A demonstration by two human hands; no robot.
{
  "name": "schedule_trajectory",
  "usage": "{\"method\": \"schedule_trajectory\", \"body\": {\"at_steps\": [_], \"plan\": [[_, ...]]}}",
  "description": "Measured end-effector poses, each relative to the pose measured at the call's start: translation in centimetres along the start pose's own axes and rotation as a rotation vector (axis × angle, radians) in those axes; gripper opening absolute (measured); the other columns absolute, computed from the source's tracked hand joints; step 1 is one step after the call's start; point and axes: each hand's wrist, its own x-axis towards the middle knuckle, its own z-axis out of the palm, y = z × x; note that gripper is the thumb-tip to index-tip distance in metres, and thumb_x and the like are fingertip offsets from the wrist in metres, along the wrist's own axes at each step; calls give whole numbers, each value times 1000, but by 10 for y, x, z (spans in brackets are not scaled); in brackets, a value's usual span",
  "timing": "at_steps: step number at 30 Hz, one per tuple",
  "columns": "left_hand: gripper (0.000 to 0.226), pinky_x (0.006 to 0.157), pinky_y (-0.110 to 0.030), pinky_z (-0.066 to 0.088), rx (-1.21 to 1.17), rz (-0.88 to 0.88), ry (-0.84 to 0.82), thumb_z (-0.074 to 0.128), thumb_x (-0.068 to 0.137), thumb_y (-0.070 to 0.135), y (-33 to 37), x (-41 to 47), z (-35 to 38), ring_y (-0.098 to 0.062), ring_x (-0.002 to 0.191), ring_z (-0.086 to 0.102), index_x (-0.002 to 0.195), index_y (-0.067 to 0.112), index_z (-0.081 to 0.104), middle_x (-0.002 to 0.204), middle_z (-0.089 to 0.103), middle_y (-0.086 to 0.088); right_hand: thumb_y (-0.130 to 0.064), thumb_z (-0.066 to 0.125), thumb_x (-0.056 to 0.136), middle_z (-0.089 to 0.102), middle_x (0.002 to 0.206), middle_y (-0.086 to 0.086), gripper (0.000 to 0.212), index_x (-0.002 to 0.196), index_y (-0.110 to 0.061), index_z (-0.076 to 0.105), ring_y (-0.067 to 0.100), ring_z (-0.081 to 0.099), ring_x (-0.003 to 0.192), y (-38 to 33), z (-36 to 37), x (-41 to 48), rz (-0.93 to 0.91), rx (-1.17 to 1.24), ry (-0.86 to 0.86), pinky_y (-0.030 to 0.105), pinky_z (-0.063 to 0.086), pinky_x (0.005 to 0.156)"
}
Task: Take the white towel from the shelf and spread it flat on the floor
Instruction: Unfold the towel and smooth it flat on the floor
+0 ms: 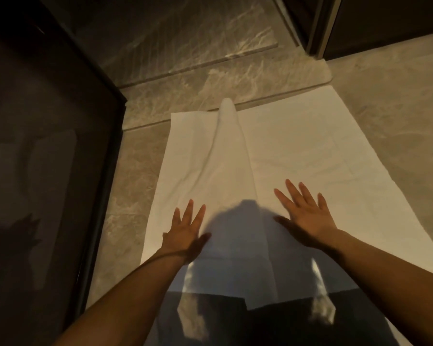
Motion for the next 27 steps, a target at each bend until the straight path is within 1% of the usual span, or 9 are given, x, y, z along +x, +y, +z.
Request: {"method": "schedule_trajectory", "body": {"at_steps": [4,7,9,13,15,17,21,24,27], "plan": [[71,112,-61,16,25,-39,-24,33,92,59,11,-2,-15,-34,146,-5,148,36,-5,158,-18,2,-61,26,92,-26,154,-2,74,145,-31,-17,25,-16,143,17,-48,-10,-72,-100,-212,49,9,117],[57,104,-54,32,66,-63,50,37,93,52,31,-4,-36,-32,136,28,142,26,22,154,15,-7,-64,28,90,-15,157,-5,75,146,-32,-11,23,-6,145,40,-98,-19,-184,-285,-275,44,16,116],[46,95,-48,41,134,-8,97,39,93,47,46,-6,-52,-30,123,41,131,22,35,140,34,-6,-61,32,91,-7,159,-5,74,148,-29,-4,22,2,145,52,-121,-20,-194,-295,-228,42,21,114],[44,88,-42,45,318,118,89,42,93,43,75,-5,-71,-28,114,51,130,19,42,129,48,-6,-52,44,91,9,158,-3,68,148,-27,14,22,15,142,63,-120,-14,-158,-82,-63,40,28,111],[40,84,-38,46,301,149,104,45,92,39,91,-5,-68,-28,109,54,126,19,48,122,51,-7,-50,48,90,16,157,-1,64,145,-27,24,23,19,140,61,-102,-9,-197,-35,37,42,31,109],[34,81,-36,47,168,118,173,48,92,34,106,-3,-60,-28,105,56,121,17,52,116,52,-8,-47,49,91,17,156,3,60,143,-25,29,26,17,141,52,-78,-3,-232,23,101,44,26,111],[34,86,-41,48,-132,-45,350,52,92,31,133,5,-39,-31,104,56,121,12,53,117,50,-12,-48,48,89,4,159,-3,65,146,-32,21,23,0,145,37,-31,8,-218,52,144,54,5,112],[41,87,-42,48,-127,-124,346,56,89,38,150,11,-24,-31,107,52,121,14,49,121,48,-10,-53,44,89,1,159,-4,66,146,-35,18,24,-4,145,50,-9,2,-249,46,182,58,-3,110],[32,85,-39,49,-117,-169,392,56,88,37,156,17,-19,-29,102,52,108,12,55,116,49,-9,-55,41,89,3,159,-4,65,146,-36,17,25,-2,145,63,-2,-2,-265,29,231,55,-7,110]]}}
